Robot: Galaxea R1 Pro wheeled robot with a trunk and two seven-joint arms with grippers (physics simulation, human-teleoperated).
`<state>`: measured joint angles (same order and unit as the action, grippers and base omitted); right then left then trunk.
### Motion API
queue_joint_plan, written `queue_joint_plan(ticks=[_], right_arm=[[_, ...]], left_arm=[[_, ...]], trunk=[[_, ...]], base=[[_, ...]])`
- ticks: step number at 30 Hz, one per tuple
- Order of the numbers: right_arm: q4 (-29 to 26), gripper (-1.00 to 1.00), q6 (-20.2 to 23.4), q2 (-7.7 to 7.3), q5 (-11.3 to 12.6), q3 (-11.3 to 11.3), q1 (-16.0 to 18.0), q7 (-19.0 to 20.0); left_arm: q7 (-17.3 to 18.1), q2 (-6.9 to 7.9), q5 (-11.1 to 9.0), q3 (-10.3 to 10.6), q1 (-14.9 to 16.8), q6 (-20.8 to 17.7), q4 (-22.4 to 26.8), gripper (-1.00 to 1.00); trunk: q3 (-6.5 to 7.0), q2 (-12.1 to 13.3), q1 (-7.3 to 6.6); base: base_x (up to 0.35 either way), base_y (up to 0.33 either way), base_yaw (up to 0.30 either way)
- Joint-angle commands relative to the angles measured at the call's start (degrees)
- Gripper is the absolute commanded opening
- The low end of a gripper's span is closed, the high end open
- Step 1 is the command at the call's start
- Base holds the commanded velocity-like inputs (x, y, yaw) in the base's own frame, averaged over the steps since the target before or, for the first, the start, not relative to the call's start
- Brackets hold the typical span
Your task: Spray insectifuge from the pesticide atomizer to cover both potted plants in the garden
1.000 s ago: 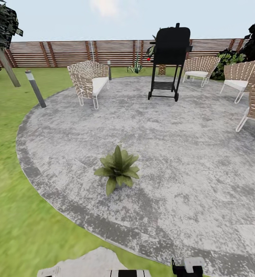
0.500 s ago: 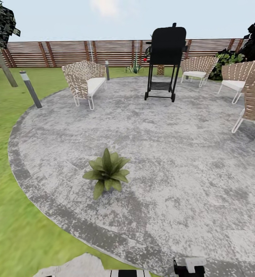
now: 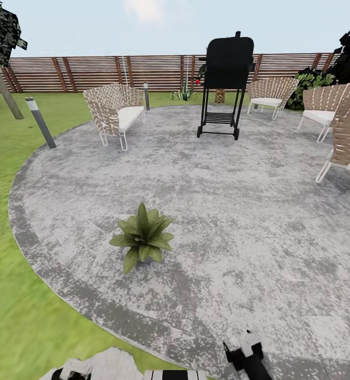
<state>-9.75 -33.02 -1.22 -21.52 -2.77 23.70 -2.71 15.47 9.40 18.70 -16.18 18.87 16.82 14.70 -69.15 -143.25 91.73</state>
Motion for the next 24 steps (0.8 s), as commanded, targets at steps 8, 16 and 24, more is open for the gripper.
queue_joint_plan(ticks=[8, 16, 24], right_arm=[[-17.0, 1.00, 10.6, -0.04, -1.6, 0.8, 0.1, 25.4], [-24.7, 1.00, 20.1, 1.03, -13.7, 1.1, 4.6, 46.4], [-29.1, 1.00, 20.8, 3.83, -14.2, 1.3, 4.9, 52.8]], left_arm=[[29.7, 3.12, 17.9, 0.0, 9.9, -5.5, 2.9, -1.00], [49.9, 1.50, 30.1, 0.1, 15.3, -15.4, 17.2, -1.00], [55.9, 0.31, 32.6, 2.4, 16.4, -19.8, 24.2, -1.00]], trunk=[[-0.05, 0.0, -0.01], [-0.05, 0.0, -0.01], [-0.05, 0.0, -0.01]], base=[[0.000, 0.000, 0.000], [0.000, 0.000, 0.000], [0.000, 0.000, 0.000]])
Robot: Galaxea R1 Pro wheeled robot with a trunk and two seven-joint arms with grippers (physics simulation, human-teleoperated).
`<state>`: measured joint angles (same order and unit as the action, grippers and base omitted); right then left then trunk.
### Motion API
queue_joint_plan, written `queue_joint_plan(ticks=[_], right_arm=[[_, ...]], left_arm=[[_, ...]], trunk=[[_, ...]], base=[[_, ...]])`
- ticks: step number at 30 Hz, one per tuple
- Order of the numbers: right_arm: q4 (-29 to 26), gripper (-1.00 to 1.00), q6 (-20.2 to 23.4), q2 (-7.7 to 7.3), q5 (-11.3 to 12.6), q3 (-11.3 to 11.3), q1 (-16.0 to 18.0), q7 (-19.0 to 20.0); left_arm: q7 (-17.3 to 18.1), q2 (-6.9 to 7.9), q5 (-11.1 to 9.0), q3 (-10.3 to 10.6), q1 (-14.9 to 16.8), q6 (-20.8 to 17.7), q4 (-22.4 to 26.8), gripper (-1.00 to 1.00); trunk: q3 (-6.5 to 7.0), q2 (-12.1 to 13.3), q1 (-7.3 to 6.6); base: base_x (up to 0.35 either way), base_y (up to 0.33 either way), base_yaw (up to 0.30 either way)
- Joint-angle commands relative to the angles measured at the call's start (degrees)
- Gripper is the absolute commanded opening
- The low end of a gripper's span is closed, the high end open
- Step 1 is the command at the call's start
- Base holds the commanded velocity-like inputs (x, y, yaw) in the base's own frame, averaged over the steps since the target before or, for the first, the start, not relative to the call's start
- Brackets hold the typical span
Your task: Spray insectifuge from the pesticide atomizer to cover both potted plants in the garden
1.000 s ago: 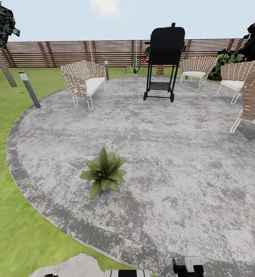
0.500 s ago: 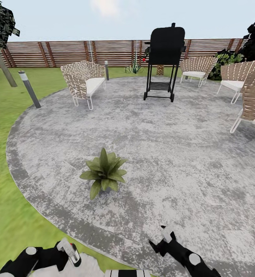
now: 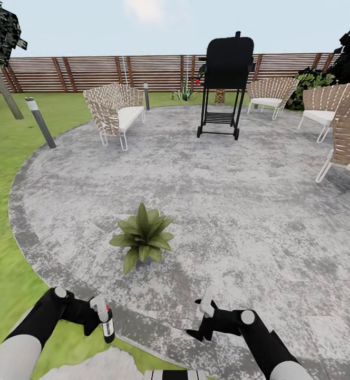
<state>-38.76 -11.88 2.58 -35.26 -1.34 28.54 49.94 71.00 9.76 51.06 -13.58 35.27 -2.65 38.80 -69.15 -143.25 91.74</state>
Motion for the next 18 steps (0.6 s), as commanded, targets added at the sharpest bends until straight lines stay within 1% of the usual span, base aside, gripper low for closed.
queue_joint_plan(ticks=[1, 3, 5, 8, 9, 10, 12, 14, 17, 18], right_arm=[[-0.1, 1.00, -0.3, 0.08, -0.5, -0.1, 0.0, 0.2], [-0.1, 1.00, -0.3, 0.13, -0.4, -0.1, 0.0, 0.2], [-0.3, 1.00, -0.3, 0.22, -0.4, -0.1, 0.0, 0.2], [-0.4, 1.00, -0.3, 0.94, -0.4, 0.0, 0.1, 0.2], [-0.7, 1.00, -0.3, 1.27, -0.4, 0.0, 0.1, 0.2], [-1.0, -1.00, -0.3, 1.41, -0.4, 0.0, 0.1, 0.2], [-2.3, -1.00, -0.3, 1.72, -0.4, 0.0, 0.2, 0.5], [-3.5, -1.00, -0.3, 2.66, -0.3, 0.0, 0.2, 2.2], [-4.9, -1.00, -0.3, 3.52, -0.2, 0.0, 0.3, 3.3], [-5.5, -1.00, -0.3, 4.06, -0.2, 0.0, 0.3, 3.4]], left_arm=[[0.5, -0.09, 0.3, 1.0, 0.0, -0.6, 0.4, -1.00], [0.6, -0.36, 0.4, 3.9, 0.1, -1.0, 0.8, -1.00], [0.6, -0.63, 0.4, 5.1, 0.1, -1.1, 1.0, -1.00], [0.3, -1.14, 0.4, 5.7, 0.1, -1.1, 1.0, -1.00], [0.2, -1.62, 0.4, 5.8, 0.1, -1.1, 1.0, -1.00], [0.2, -1.91, 0.5, 5.8, 0.1, -1.1, 1.0, -1.00], [0.1, -2.47, 0.4, 5.9, 0.1, -1.1, 1.1, -1.00], [0.0, -3.28, 0.4, 5.9, 0.1, -1.1, 1.4, -1.00], [-0.1, -3.65, 0.2, 5.8, 0.1, -1.0, 1.9, -1.00], [-0.1, -3.74, 0.2, 5.8, 0.1, -1.0, 2.2, -1.00]], trunk=[[-0.05, 0.0, -0.01], [-0.05, 0.0, -0.01], [-0.05, 0.0, -0.01], [-0.05, 0.0, -0.01], [-0.05, 0.0, -0.01], [-0.05, 0.0, -0.01], [-0.05, 0.0, -0.01], [-0.05, 0.0, -0.01], [-0.05, 0.0, -0.01], [-0.05, 0.0, -0.01]], base=[[0.000, 0.000, 0.000], [0.000, 0.000, 0.000], [0.000, 0.000, 0.000], [0.000, 0.000, 0.000], [0.000, 0.000, 0.000], [0.000, 0.000, 0.000], [0.000, 0.000, 0.000], [0.000, 0.000, 0.000], [0.000, 0.000, 0.000], [0.000, 0.000, 0.000]])
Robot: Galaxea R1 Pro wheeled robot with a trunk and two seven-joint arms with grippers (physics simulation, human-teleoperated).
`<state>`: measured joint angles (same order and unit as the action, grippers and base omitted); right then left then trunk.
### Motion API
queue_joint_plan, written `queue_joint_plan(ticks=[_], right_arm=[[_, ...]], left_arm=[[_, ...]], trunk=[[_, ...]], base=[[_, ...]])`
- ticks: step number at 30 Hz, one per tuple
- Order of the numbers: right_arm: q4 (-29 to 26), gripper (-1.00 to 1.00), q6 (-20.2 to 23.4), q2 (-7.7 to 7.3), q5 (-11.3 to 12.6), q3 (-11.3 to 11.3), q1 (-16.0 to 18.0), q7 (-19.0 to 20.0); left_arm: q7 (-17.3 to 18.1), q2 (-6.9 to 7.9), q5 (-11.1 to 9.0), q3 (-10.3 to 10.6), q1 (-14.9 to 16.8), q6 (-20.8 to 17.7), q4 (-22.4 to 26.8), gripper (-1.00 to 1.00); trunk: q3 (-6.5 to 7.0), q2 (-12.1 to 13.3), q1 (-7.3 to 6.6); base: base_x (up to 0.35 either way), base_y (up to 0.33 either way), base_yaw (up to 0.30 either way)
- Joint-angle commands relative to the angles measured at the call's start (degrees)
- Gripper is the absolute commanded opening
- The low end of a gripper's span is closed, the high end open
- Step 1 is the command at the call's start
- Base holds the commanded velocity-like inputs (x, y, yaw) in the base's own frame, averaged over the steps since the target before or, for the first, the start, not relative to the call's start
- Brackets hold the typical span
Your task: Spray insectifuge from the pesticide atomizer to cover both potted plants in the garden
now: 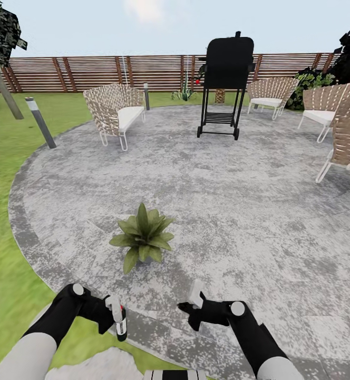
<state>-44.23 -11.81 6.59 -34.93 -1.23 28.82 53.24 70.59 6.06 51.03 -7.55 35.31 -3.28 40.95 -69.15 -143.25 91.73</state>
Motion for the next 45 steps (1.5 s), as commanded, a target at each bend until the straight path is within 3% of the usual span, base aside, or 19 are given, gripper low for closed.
queue_joint_plan(ticks=[1, 9, 14, 21, 26, 32, 37, 45], right_arm=[[-0.4, -1.00, -0.3, 0.39, -0.5, -0.1, 0.0, 0.2], [-0.9, -1.00, -0.3, 2.35, -0.4, -0.1, 0.4, 0.4], [-0.8, -1.00, -0.3, 3.41, -0.3, -0.1, 0.5, 0.4], [-0.9, -1.00, -0.3, 3.41, -0.3, -0.1, 0.5, 0.9], [-0.9, -1.00, -0.3, 3.41, -0.3, 0.0, 0.5, 0.9], [-0.9, -1.00, -0.3, 3.41, -0.3, 0.0, 0.5, 0.9], [-0.7, -1.00, -0.3, 3.41, -0.3, 0.1, 0.5, 1.0], [-0.6, -1.00, -0.3, 3.41, -0.3, 0.1, 0.5, 1.0]], left_arm=[[0.4, -0.19, 0.2, -0.2, 0.0, -0.3, 0.4, -1.00], [0.3, -3.17, 0.4, -0.1, 0.0, -0.1, 1.4, -1.00], [-0.5, -4.20, 0.4, -0.1, 0.0, 0.4, 1.5, -1.00], [-0.8, -6.10, 0.3, 0.2, 0.0, 1.1, 1.8, -1.00], [-0.8, -6.67, 0.3, 3.5, 0.0, 2.2, 3.4, -1.00], [-0.8, -7.48, 0.4, 4.3, 0.0, 2.2, 3.5, -1.00], [-0.9, -7.47, 0.5, 7.3, 0.0, 2.1, 3.5, -1.00], [-1.2, -7.46, 0.6, 7.8, -0.1, 2.1, 3.6, -1.00]], trunk=[[-0.05, 0.0, -0.01], [-0.05, 0.0, -0.01], [-0.05, 0.0, -0.01], [-0.05, 0.0, -0.01], [-0.05, 0.0, -0.01], [-0.05, 0.0, -0.01], [-0.05, 0.0, -0.01], [-0.05, 0.0, -0.01]], base=[[0.000, 0.000, 0.000], [0.000, 0.000, 0.000], [0.000, 0.000, 0.000], [0.000, 0.000, 0.000], [0.000, 0.000, 0.000], [0.000, 0.000, 0.000], [0.000, 0.000, 0.000], [0.000, 0.000, 0.000]])
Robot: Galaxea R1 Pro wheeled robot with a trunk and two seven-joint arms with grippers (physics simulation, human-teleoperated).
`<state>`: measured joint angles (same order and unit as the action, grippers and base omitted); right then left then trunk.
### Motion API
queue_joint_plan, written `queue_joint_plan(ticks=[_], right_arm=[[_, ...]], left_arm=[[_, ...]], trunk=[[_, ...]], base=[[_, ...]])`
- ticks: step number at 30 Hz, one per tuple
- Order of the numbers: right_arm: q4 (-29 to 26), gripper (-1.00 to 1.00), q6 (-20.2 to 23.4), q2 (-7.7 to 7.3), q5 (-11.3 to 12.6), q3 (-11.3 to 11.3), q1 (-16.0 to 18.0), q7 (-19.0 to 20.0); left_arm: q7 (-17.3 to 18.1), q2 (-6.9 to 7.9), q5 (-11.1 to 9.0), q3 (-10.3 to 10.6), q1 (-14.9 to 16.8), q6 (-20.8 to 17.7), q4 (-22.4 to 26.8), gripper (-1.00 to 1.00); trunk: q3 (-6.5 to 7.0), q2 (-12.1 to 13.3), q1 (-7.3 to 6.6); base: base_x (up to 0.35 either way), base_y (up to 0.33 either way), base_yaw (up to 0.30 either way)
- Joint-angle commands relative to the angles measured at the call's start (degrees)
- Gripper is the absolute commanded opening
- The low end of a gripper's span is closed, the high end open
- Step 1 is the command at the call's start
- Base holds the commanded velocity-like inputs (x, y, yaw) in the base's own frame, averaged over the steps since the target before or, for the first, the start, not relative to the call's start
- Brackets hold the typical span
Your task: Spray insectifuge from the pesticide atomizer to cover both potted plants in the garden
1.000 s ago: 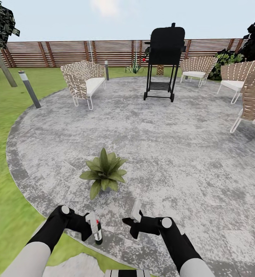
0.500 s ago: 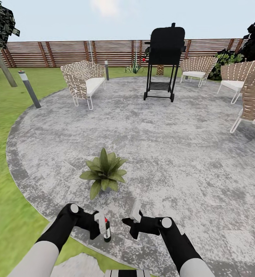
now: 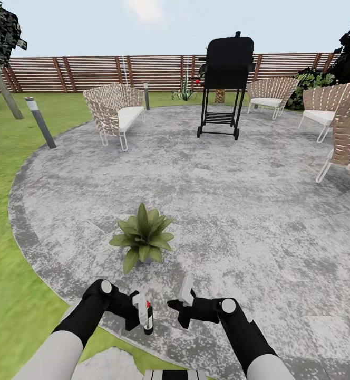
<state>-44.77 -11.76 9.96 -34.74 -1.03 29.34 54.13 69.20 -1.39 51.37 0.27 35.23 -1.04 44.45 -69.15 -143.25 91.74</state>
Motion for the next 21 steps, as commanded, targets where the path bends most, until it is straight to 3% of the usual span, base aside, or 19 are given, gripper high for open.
queue_joint_plan(ticks=[1, 6, 14, 18, 21], right_arm=[[-0.1, -1.00, -0.4, 0.03, -0.5, -0.1, 0.0, 0.1], [-0.1, -1.00, -0.4, 0.03, -0.5, -0.1, 0.0, 3.8], [-0.3, -1.00, -0.4, 0.03, -0.5, -0.1, 0.0, 4.7], [-0.4, -1.00, -0.4, 0.03, -0.5, -0.1, 0.0, 4.7], [-0.4, -1.00, -0.4, 0.03, -0.5, -0.1, 0.0, 4.7]], left_arm=[[-0.2, -0.02, 0.2, 0.0, 0.0, -0.1, 0.1, -1.00], [-1.8, 0.02, 0.1, 0.0, -0.2, 0.1, 0.0, -1.00], [-1.5, 0.14, 0.0, 0.2, -0.4, 0.2, 0.0, -1.00], [-1.3, 0.16, -0.1, 3.5, -0.5, 0.3, 0.0, -1.00], [-1.2, 0.16, -0.1, 4.4, -0.5, 0.3, 0.0, -1.00]], trunk=[[-0.05, 0.0, -0.01], [-0.05, 0.0, -0.01], [-0.05, 0.0, -0.01], [-0.05, 0.0, -0.01], [-0.05, 0.0, -0.01]], base=[[0.000, 0.000, 0.000], [0.000, 0.000, 0.000], [0.000, 0.000, 0.000], [0.000, 0.000, 0.000], [0.000, 0.000, 0.000]])
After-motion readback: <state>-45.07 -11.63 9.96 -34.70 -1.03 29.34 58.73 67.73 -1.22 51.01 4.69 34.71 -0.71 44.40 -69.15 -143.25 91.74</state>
